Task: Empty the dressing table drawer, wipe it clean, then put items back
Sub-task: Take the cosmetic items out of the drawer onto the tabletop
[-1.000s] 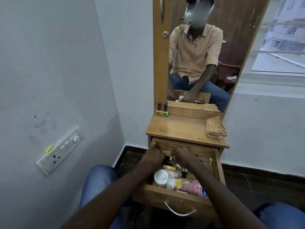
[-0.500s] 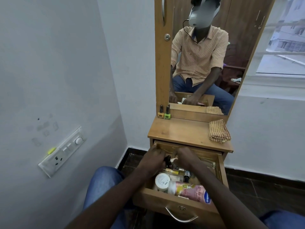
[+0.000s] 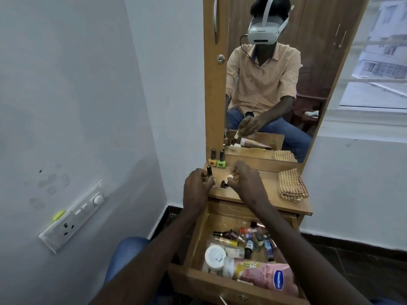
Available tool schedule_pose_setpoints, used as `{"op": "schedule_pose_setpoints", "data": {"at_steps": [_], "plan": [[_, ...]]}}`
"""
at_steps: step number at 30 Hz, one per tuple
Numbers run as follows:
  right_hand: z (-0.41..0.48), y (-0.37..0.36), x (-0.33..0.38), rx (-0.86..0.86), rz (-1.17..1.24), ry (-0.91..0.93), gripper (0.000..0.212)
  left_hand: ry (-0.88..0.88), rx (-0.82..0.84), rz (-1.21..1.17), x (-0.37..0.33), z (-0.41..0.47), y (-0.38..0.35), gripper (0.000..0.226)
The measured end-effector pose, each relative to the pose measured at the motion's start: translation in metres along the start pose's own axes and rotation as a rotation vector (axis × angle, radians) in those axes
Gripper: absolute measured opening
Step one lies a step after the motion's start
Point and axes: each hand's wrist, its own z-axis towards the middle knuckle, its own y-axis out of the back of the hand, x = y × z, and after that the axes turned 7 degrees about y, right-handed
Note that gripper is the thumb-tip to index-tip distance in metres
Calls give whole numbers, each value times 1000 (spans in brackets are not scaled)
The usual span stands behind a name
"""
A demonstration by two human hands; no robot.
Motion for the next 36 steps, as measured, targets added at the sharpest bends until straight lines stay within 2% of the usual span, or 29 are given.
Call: {"op": "schedule_pose_setpoints", "data": {"at_steps": [5, 10, 16, 20, 30, 36], "plan": [[40, -22, -20, 7, -61, -52, 32, 66, -4, 57, 10, 43, -17, 27], [59, -44, -34, 20, -88, -37, 34, 40, -2, 71, 19, 62, -33, 30], [60, -55, -46, 41, -38, -15, 26, 26, 4, 41, 25, 63, -36, 33], [47, -60, -55, 83, -24, -52, 29, 38, 1, 46, 21, 61, -36, 32], [48, -78, -59, -32, 42, -151, 27, 72, -21, 60, 17, 59, -48, 40], [53, -94, -67, -104, 44, -164, 27, 90, -48, 64, 15, 69, -60, 35]]}}
